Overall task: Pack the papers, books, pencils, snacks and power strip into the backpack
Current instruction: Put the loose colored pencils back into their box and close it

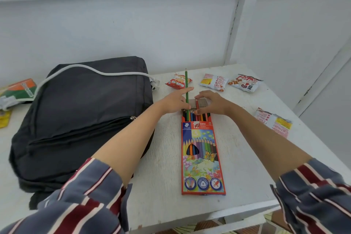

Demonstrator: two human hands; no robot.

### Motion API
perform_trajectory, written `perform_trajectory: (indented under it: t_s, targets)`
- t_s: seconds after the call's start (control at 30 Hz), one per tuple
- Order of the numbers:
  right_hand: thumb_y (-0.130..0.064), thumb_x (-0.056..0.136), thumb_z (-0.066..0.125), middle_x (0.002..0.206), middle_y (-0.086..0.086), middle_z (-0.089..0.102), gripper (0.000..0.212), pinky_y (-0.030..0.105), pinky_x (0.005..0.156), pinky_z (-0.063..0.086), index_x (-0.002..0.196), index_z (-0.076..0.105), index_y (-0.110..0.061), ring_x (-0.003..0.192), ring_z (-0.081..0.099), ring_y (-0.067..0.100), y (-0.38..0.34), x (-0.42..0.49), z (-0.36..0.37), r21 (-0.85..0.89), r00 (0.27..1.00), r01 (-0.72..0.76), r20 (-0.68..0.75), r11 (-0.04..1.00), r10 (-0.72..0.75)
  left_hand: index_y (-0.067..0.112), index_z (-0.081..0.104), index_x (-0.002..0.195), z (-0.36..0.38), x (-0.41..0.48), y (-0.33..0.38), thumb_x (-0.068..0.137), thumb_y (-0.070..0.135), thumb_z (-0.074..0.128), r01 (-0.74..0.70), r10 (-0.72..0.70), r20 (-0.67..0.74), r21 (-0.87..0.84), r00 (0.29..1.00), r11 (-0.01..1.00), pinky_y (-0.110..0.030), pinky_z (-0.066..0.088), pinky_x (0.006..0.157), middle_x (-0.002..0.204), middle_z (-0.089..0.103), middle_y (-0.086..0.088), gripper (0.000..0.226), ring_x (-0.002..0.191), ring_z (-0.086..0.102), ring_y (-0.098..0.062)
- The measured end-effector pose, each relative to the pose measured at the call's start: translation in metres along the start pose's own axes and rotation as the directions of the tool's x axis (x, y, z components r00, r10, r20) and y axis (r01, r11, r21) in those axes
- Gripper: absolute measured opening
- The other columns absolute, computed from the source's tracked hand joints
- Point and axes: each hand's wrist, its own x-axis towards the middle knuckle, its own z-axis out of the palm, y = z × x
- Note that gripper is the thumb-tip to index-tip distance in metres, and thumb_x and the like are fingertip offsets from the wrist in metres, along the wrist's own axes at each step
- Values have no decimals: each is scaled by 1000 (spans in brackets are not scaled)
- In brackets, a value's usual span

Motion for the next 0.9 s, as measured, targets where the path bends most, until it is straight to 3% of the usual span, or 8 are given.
perform_trajectory:
  t_s: [0.07, 0.23, 0.37, 0.5, 0.7, 0.9]
  targets:
    - [-33, 76, 75, 151, 2, 27, 65, 39, 111, 22, 134, 46, -25, 138, 24, 20, 2, -3, 0, 10, 1000, 12, -12, 1000, -12, 26, 22, 147, 0, 0, 0, 89, 8, 59, -10, 10, -2, -6, 1000, 1000, -21, 40, 75, 73, 55, 1, 71, 73, 53, -9]
    - [-39, 76, 73, 155, -1, 19, 68, 52, 114, 18, 138, 44, -28, 142, 16, 22, 4, -10, 0, -56, 1000, 25, -3, 998, -25, 27, 22, 147, 1, -2, -1, 89, 8, 59, -2, 2, -1, -26, 1000, 1000, -28, 38, 89, 80, 57, -1, 71, 90, 55, -16]
    - [-38, 75, 74, 155, -1, 21, 63, 54, 113, 19, 132, 50, -29, 142, 18, 22, 6, -16, 1, -38, 1000, 24, -8, 999, -24, 27, 22, 147, 3, -2, -1, 89, 8, 59, -6, 6, -9, -24, 1000, 1000, -28, 38, 92, 82, 57, -1, 71, 90, 54, -17]
    - [-36, 75, 75, 152, -1, 27, 48, 55, 112, 20, 120, 60, -30, 140, 23, 21, 9, -20, 2, 11, 999, 26, -25, 1000, -26, 27, 22, 147, 4, -2, -1, 89, 7, 58, -4, 4, -9, -26, 1000, 1000, -24, 37, 85, 81, 57, -1, 71, 88, 55, -15]
    - [-30, 80, 71, 150, 1, 31, 30, 54, 110, 25, 110, 68, -27, 135, 31, 24, 10, -21, 2, 30, 999, 29, -33, 999, -28, 27, 22, 147, 5, -3, 0, 89, 6, 58, -13, 13, -10, -19, 1000, 1000, -24, 36, 85, 99, 58, -10, 71, 97, 54, -18]
    - [-24, 81, 70, 148, 4, 33, 26, 49, 109, 30, 106, 69, -28, 131, 35, 24, 12, -21, 5, 80, 998, 35, -53, 996, -30, 27, 23, 146, 6, 2, -4, 89, 7, 59, -45, 44, -45, -35, 998, 998, -24, 40, 79, 80, 55, -4, 71, 89, 53, -17]
